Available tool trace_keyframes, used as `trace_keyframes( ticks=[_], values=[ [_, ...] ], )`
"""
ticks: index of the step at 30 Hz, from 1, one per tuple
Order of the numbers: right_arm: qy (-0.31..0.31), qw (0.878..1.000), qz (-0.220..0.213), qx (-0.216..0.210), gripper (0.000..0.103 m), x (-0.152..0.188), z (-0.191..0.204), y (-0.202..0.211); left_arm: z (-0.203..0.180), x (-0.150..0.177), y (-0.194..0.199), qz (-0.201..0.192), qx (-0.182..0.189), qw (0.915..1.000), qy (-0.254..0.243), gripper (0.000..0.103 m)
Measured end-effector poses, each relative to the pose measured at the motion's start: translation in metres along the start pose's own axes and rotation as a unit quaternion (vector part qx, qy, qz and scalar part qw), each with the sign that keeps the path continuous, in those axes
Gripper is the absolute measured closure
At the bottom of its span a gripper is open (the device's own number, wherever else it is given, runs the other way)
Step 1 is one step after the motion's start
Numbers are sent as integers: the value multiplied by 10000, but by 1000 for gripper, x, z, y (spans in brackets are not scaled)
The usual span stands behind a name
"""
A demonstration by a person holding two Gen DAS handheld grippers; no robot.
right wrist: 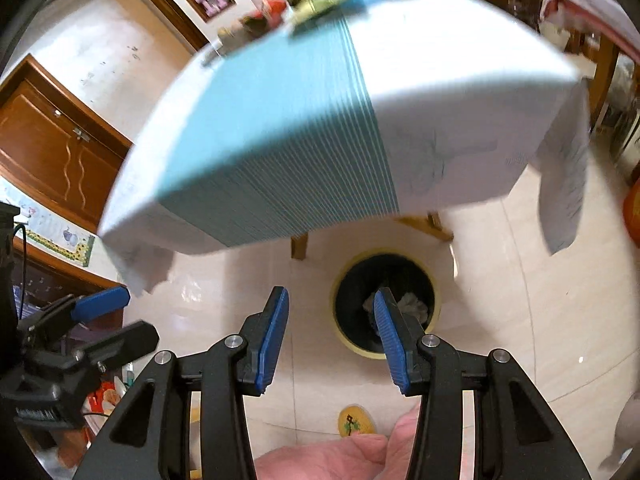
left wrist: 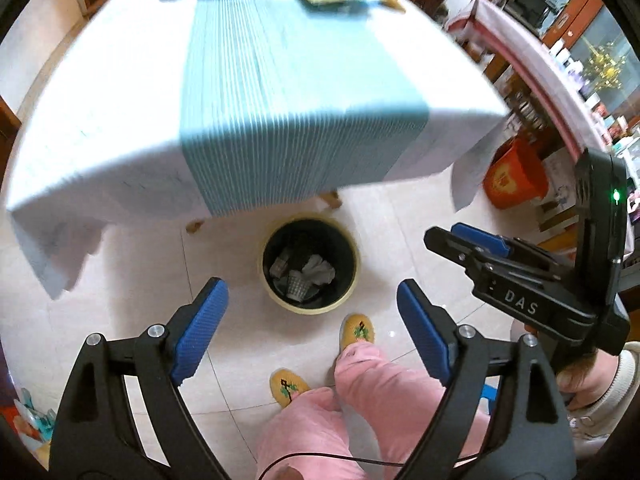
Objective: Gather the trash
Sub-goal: 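Raise both open tools back toward the table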
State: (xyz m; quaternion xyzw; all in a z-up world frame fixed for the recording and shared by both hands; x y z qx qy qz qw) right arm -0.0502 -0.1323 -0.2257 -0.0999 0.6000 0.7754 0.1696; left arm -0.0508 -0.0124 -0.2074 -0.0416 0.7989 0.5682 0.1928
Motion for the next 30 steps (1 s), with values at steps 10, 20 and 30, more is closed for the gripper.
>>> trace_keyframes(
  ticks=[10, 20, 30],
  values=[
    [134, 9954, -949, -6, 58, -54, 38, 128, -18, -65, 133, -808, 93, 9967, -86, 18],
    [237, 9859, -1657, 65, 58, -113, 60, 202, -20, -126, 200, -1450, 44, 9893, -135, 18],
    [139, 9822, -1872, 86, 57, -197, 60, 212, -6, -200, 200, -1543, -103, 9879, -93, 18]
  ],
)
Point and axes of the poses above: each gripper's, at about its wrist camera, not at the fingertips, and y roughly against the way its jaws point, z to its left, x to its underside, the point moved 10 cm from there along -y, roughly the way its jaws point, and after that the axes turned 5 degrees about x, right-handed, at the moved point
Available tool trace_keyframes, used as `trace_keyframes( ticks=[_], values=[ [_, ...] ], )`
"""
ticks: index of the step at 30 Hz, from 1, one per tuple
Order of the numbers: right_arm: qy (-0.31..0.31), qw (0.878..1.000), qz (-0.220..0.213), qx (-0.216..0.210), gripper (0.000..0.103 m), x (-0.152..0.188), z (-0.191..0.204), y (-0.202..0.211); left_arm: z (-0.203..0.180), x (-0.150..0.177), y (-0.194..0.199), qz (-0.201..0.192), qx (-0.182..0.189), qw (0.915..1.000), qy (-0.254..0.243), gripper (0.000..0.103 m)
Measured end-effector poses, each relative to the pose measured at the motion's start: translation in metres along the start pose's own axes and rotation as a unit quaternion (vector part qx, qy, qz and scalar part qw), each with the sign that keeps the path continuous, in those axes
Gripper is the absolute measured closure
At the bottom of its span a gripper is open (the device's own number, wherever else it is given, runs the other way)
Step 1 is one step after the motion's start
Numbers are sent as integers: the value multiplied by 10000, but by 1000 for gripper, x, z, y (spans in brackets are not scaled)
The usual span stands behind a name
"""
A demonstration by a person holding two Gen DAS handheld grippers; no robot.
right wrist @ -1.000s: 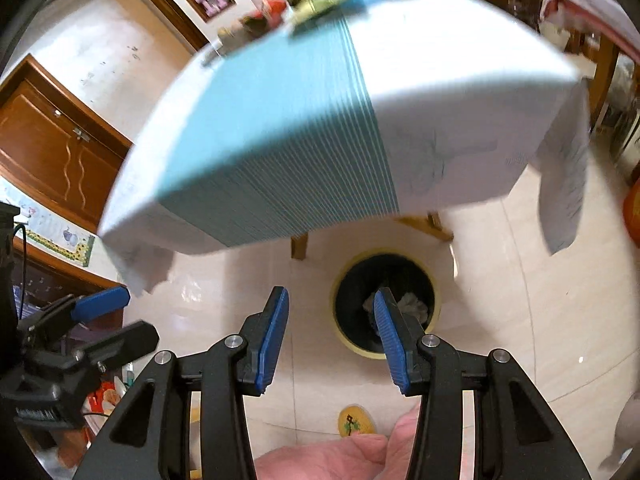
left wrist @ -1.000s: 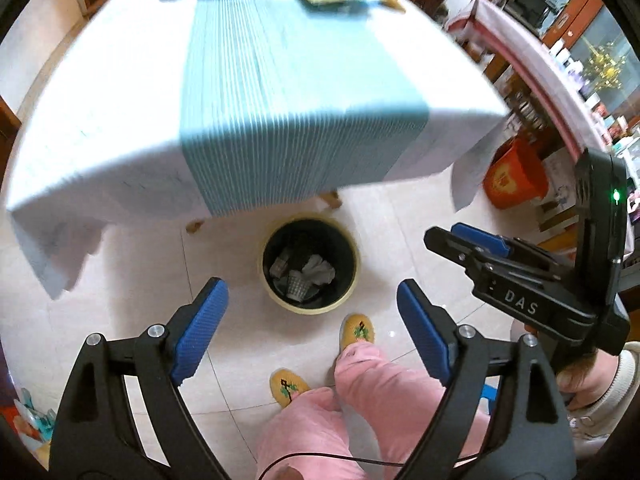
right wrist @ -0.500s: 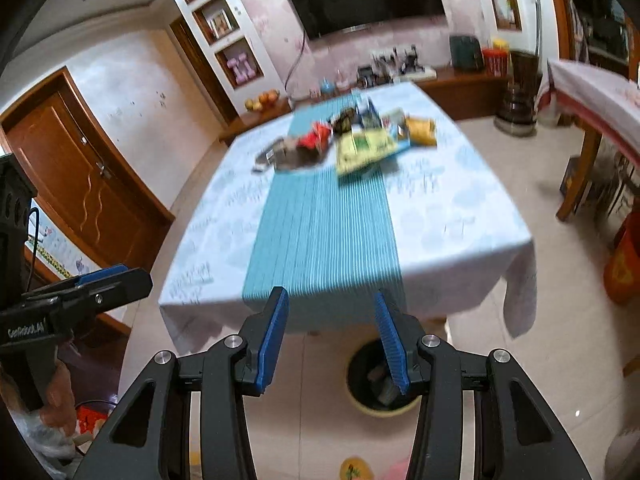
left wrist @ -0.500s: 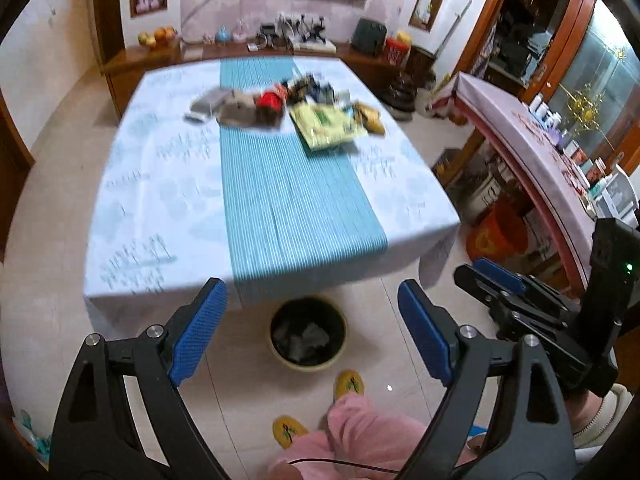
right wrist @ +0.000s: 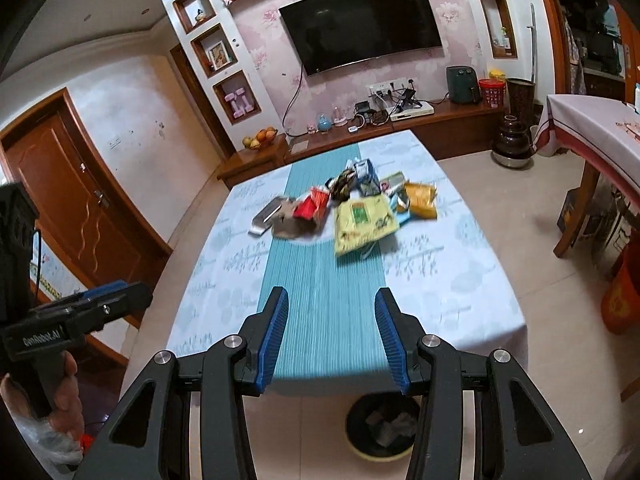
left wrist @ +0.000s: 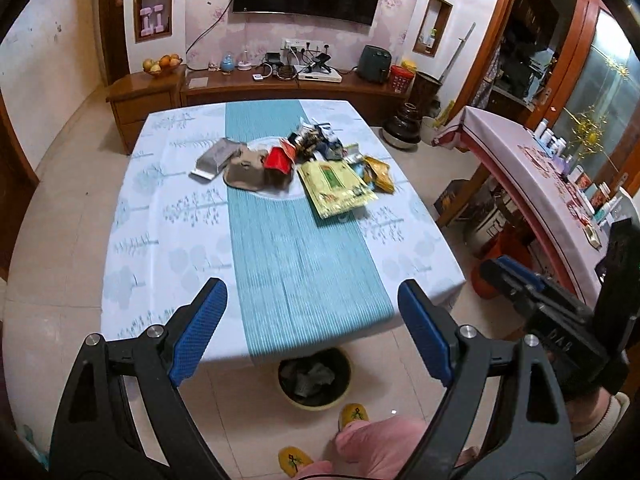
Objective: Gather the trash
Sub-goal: 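Raise both open tools back toward the table, then grasp the red box with the left tool while the right tool grasps the blue milk carton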
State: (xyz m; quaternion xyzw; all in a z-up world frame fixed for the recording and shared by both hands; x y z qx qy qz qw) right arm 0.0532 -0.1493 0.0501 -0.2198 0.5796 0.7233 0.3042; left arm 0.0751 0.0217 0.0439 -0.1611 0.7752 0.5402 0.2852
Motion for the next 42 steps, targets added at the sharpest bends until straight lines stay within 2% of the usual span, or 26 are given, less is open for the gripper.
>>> trace_keyframes(
  ticks=[5, 8, 15, 21, 25, 29, 34, 37, 42],
  values=[
    [162, 9998, 85, -13, 54, -49, -6, -33, 16, -36, -38, 170, -15, 9996, 223, 18],
    [260, 9994, 210, -120, 51, -84, -13, -69, 23, -58, -71, 317, -55, 9989, 354, 18],
    [613, 9936, 799, -520, 51, -159, -32, -195, 38, -116, -176, 824, -465, 9941, 535, 18],
    [709, 9829, 1519, -767, 51, -197, -49, -312, 48, -157, -275, 1292, -701, 9853, 872, 18],
    [654, 9756, 1917, -851, 51, -206, -56, -379, 64, -167, -338, 1636, -955, 9754, 1129, 18],
    [462, 9702, 2188, -938, 51, -210, -58, -432, 80, -162, -380, 1930, -1117, 9656, 1336, 18],
    [322, 9636, 2500, -890, 51, -208, -57, -485, 93, -153, -409, 2189, -1273, 9560, 1484, 21],
    [330, 9587, 2718, -767, 51, -199, -59, -508, 96, -159, -417, 2144, -1361, 9559, 1476, 21],
    [234, 9516, 2934, -883, 47, -191, -63, -529, 96, -165, -419, 2187, -1412, 9543, 1471, 34]
  ],
)
Point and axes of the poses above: each gripper's, at about its wrist camera, not at the fingertips, and y roughly against the way its jaws point, z to its left, x to its underside, the point moved 10 cm from there along -y, roughly the way its jaws point, and after that the axes turned 5 degrees about x, right-handed, at the moved point
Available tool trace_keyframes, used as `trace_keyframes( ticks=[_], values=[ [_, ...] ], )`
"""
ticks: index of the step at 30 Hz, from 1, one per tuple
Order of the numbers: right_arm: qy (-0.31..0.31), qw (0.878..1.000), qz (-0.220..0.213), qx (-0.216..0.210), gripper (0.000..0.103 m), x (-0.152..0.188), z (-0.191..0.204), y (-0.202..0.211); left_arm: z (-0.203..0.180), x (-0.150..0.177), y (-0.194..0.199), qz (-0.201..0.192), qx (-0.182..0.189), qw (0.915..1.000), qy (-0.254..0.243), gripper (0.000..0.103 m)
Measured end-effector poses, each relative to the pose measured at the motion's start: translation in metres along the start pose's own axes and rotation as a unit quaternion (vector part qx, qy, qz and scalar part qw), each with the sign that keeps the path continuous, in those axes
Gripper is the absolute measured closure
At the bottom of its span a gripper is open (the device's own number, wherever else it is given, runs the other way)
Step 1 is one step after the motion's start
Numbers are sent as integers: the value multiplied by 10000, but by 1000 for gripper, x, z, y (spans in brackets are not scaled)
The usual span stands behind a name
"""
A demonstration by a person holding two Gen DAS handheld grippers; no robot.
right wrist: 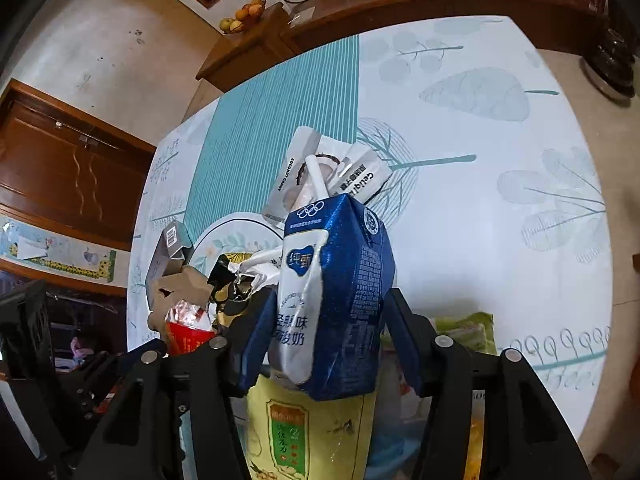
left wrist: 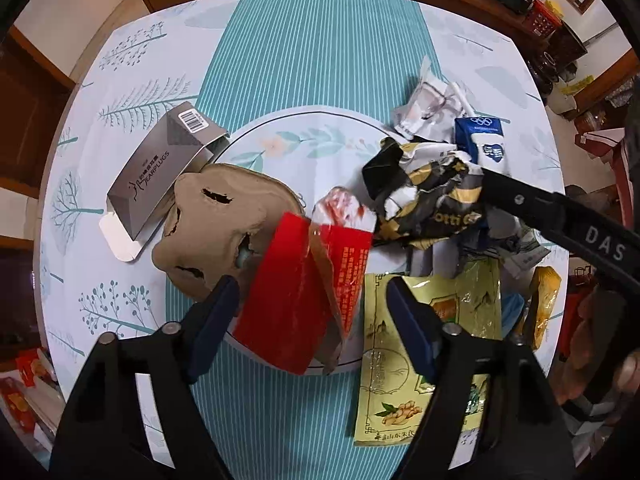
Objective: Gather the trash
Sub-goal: 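Grasp the red box with the left tool while the right tool grasps the blue milk carton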
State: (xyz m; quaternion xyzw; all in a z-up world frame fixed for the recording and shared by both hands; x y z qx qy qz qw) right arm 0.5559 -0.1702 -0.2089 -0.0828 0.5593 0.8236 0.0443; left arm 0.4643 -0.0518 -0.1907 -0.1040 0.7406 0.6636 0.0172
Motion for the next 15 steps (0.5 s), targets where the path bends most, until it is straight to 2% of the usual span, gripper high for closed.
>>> trace_keyframes(
  ticks=[2, 4, 8, 10, 15],
  values=[
    [3, 9999, 76, -79, 45, -1, -1, -3, -3, 3, 0, 197, 128, 9997, 66, 49],
    [24, 9998, 106, -150, 46, -1, -3, -4, -8, 8, 0, 349, 326, 9987, 198, 49],
    [224, 9995, 103, -218, 48, 4, 0, 1, -4, 8, -6, 409, 202, 9985, 317, 49],
    [284, 9993, 88, -241, 49, 6, 1, 3, -3, 7, -12, 495, 261, 9973, 470, 49],
    [58, 9989, 207, -421, 47, 10, -4, 2, -6, 5, -29, 717, 319, 9950, 616, 49]
  ],
)
Point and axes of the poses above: each gripper's, at about its wrist camera, not at the fingertips, and y roughly against the way its jaws point, z to its left, x to its underside, the point moved 10 cm from there along -y, roughly the way its jaws point, and after that the axes turned 5 degrees about x, right-handed, at the moved point
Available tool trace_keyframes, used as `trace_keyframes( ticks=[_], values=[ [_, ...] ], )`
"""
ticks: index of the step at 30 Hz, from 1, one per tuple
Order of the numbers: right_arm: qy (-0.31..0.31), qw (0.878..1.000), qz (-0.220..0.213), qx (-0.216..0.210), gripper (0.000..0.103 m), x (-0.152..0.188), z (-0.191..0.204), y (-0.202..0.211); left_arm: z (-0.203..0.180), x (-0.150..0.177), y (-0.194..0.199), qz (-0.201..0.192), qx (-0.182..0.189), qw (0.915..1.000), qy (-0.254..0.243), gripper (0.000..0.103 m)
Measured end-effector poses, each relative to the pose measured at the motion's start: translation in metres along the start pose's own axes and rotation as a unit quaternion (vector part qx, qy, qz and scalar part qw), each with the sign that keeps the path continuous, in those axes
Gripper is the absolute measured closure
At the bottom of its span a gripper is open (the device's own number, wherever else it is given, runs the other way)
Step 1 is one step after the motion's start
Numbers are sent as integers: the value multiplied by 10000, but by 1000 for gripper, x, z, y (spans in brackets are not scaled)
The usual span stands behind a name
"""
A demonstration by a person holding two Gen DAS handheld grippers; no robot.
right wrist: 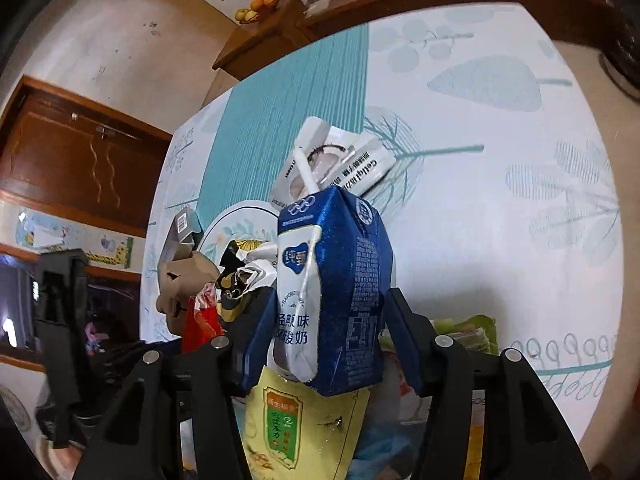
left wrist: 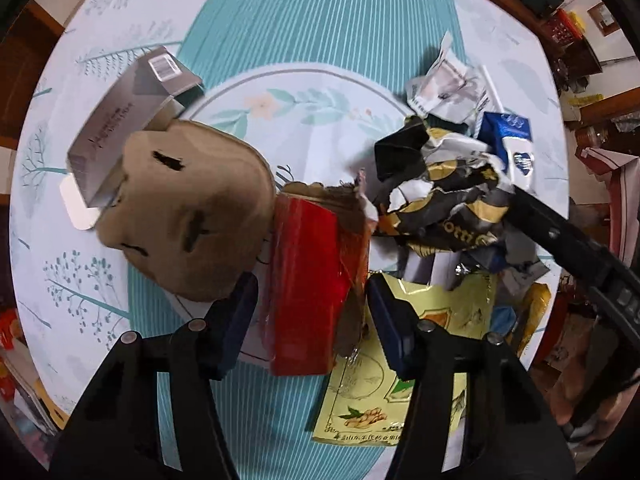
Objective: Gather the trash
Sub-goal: 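Grasp the red box with the left tool while the right tool grasps the blue milk carton, then carry red box and blue carton over the black bin and open both tools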
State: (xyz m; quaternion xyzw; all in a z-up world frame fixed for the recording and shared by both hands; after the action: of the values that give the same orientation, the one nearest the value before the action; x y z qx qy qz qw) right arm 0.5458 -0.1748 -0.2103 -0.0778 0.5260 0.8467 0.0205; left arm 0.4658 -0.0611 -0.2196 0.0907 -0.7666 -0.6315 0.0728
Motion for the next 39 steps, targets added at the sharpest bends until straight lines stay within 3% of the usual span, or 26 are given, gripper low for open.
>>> trace_keyframes(
  ticks=[5, 9, 15, 22, 26, 30, 39],
  values=[
    [-109, 9999, 36, -111, 45, 1, -4, -2, -5, -1, -7, -5, -22, 10000, -6, 54],
    [-106, 9996, -154, -202, 52, -3, -3, 6, -1, -1, 1, -226, 39, 9997, 9, 62],
    [-192, 9988, -353, -274, 52, 4, 1, 23, -3, 13, 34, -595, 69, 9981, -103, 66],
    [-311, 9958, -728, -457, 52, 30, 18, 71, 1, 41, 86, -945, 540, 9938, -243, 66],
    [-350, 9935, -954, -514, 52, 67, 38, 103, 7, 64, 114, -1089, 818, 9898, -422, 66],
    [-511, 9897, -1256, -459, 52, 126, 61, 134, 18, 96, 138, -1194, 1015, 9849, -734, 66],
    [-1039, 9737, -2017, -210, 52, 279, 104, 172, 59, 204, 178, -1377, 1308, 9654, -1790, 66]
  ],
)
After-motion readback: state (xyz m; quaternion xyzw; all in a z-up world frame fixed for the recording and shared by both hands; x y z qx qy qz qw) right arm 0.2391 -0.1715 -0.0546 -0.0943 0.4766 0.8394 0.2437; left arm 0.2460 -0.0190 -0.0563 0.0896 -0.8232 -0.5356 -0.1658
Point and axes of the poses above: each gripper's, at about its wrist camera, not at the fingertips, and y roughly against the way its jaws point, z to its left, x to its underside, the point moved 10 cm from there along -y, roughly the way its jaws point, and after that the axes turned 5 degrees about x, right-handed, at the moved point
